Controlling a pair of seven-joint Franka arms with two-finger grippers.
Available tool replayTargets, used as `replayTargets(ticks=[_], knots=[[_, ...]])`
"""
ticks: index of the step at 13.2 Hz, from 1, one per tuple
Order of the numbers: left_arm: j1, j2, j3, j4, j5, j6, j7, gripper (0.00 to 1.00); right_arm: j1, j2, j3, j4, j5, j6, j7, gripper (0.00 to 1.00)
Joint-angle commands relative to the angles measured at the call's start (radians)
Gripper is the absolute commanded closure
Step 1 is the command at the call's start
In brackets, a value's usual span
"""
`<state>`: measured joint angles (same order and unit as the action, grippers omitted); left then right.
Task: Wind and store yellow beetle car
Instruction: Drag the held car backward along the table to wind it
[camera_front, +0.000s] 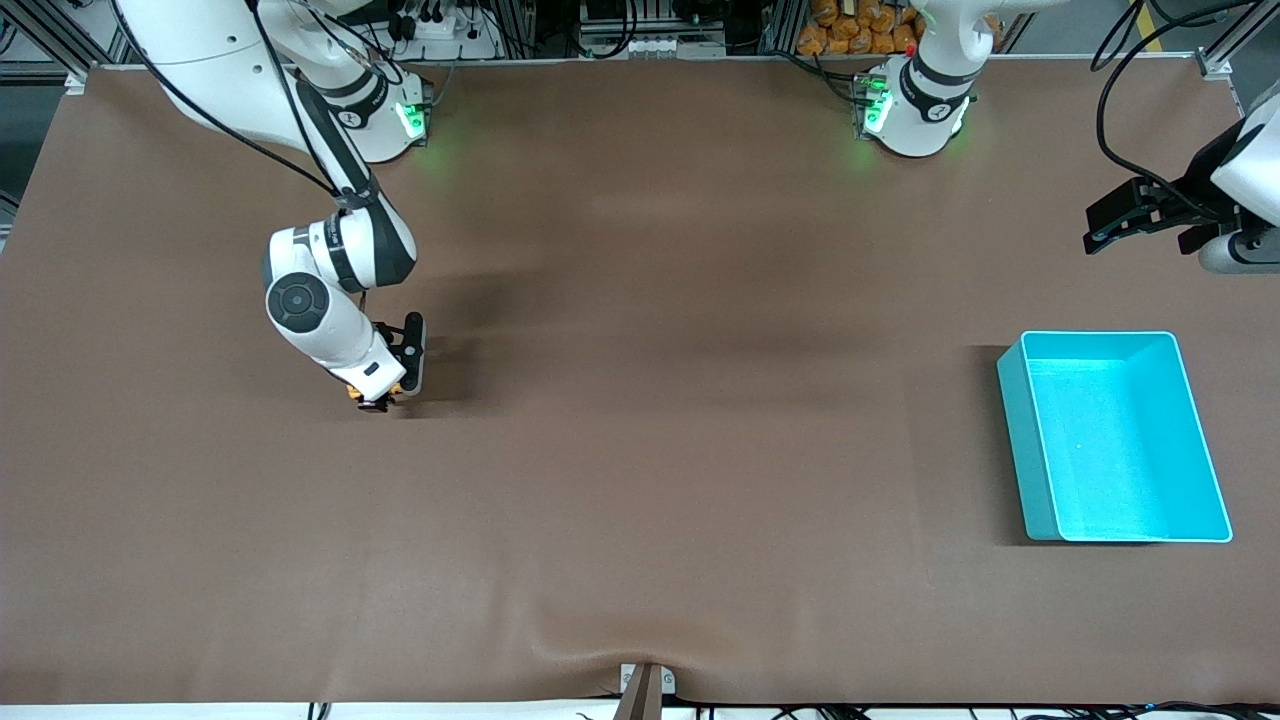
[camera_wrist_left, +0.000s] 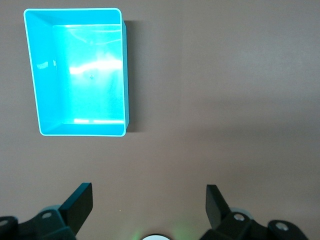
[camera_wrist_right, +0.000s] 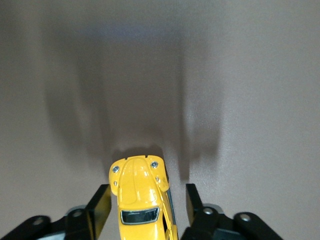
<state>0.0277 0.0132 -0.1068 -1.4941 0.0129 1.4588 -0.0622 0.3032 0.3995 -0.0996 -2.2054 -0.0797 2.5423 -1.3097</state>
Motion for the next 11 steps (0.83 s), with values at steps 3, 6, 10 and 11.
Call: replayTargets(ticks=[3,6,10,11], knots=[[0.003,-0.006,-0.004,0.005,0.019,0.002,0.018,0.00,-0.026,0.009,0.006,0.012,-0.022,-0.002,-0.010,0.59],[0.003,-0.006,-0.004,0.005,0.033,0.002,0.016,0.00,-0.032,0.009,0.006,0.010,-0.020,-0.001,-0.010,0.69],[0.003,-0.006,-0.004,0.005,0.033,0.002,0.018,0.00,-0.061,0.016,0.008,0.009,-0.020,0.006,-0.010,0.69],[0.003,-0.006,-0.004,0.005,0.033,0.002,0.018,0.00,-0.070,0.018,0.008,0.009,-0.020,0.007,-0.010,0.69]])
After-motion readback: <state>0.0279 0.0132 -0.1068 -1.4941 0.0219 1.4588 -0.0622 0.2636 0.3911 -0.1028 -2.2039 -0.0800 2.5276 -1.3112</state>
